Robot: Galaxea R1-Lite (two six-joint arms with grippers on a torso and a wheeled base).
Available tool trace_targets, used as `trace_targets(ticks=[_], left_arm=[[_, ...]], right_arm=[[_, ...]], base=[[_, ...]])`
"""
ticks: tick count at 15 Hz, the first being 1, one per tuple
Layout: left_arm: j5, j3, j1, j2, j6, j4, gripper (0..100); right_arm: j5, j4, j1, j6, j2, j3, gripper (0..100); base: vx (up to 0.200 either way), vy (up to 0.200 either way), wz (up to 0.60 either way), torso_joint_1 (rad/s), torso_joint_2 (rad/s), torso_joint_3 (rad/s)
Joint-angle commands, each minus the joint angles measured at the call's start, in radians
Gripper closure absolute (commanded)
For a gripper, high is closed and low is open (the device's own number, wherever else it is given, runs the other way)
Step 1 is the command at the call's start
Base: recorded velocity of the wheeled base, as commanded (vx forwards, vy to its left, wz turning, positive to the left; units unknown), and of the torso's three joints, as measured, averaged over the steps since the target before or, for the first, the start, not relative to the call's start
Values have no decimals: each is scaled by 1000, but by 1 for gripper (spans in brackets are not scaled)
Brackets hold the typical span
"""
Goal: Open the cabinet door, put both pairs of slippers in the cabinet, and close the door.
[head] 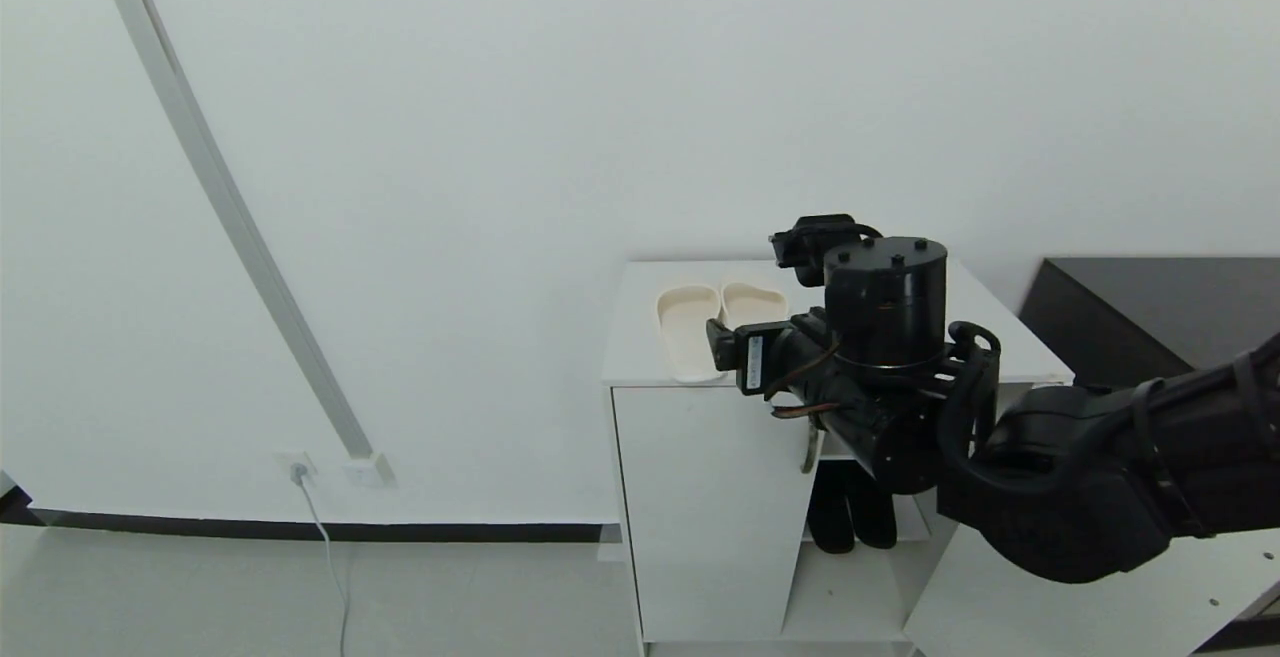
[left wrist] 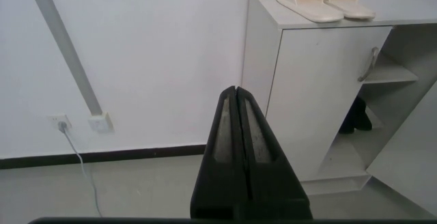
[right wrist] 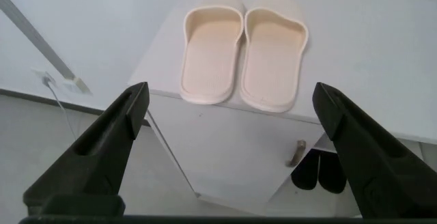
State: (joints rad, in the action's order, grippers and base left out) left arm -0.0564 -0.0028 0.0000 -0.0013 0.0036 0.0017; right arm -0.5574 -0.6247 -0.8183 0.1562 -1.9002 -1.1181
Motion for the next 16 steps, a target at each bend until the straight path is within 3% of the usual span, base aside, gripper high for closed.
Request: trace_targets(ticks=[1, 10, 16], left_arm=[[0, 0, 0, 1, 3, 1, 100], [0, 0, 0, 1, 1, 1, 100], [0, 0, 0, 1, 1, 0, 100]], right_arm=[[-9, -1, -5, 0, -23, -2, 0], [-10, -36, -10, 54, -165, -5, 0], [-13, -76, -4, 54, -267, -57, 0]], base=[[200, 0, 0, -7, -12, 7], [200, 0, 0, 2, 0, 3], [0, 0, 0, 0, 0, 0]])
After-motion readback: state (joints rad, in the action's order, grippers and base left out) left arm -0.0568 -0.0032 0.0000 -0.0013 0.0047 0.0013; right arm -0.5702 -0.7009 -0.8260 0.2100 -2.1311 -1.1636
